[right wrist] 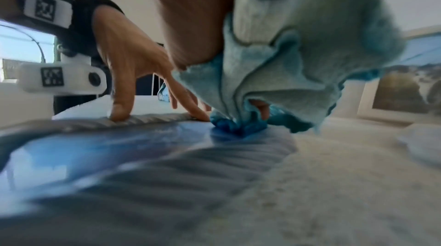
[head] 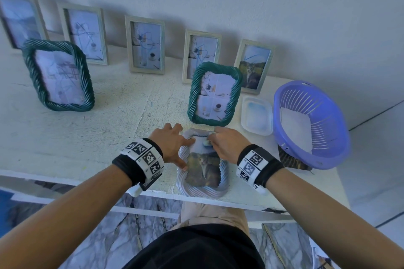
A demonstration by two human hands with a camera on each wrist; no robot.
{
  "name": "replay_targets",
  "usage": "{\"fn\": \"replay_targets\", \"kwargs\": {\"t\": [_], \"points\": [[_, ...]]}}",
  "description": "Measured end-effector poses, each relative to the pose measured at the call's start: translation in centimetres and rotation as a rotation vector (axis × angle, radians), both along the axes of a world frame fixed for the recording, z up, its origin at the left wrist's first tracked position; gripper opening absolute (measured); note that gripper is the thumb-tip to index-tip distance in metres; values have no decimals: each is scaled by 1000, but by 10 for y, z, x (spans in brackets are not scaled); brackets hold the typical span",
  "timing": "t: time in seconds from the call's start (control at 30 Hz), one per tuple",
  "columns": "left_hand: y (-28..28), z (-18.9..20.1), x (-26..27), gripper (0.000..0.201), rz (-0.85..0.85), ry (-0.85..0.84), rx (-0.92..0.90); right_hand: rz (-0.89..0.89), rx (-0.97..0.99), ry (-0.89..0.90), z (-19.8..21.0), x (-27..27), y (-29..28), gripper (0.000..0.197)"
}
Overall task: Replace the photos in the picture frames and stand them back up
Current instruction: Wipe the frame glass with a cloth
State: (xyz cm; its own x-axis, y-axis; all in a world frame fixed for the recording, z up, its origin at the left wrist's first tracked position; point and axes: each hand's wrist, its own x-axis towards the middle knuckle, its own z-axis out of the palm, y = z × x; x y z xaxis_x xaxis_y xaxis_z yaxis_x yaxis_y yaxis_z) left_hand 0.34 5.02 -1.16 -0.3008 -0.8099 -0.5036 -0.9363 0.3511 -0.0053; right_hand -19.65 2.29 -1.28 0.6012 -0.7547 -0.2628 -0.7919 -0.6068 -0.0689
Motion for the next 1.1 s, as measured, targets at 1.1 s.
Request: {"fn": "replay_targets", "kwargs": {"t": [1.1], "points": [[2,-1,4,87,36,59,21,27,178,-172,-2,-19,59,28]]}}
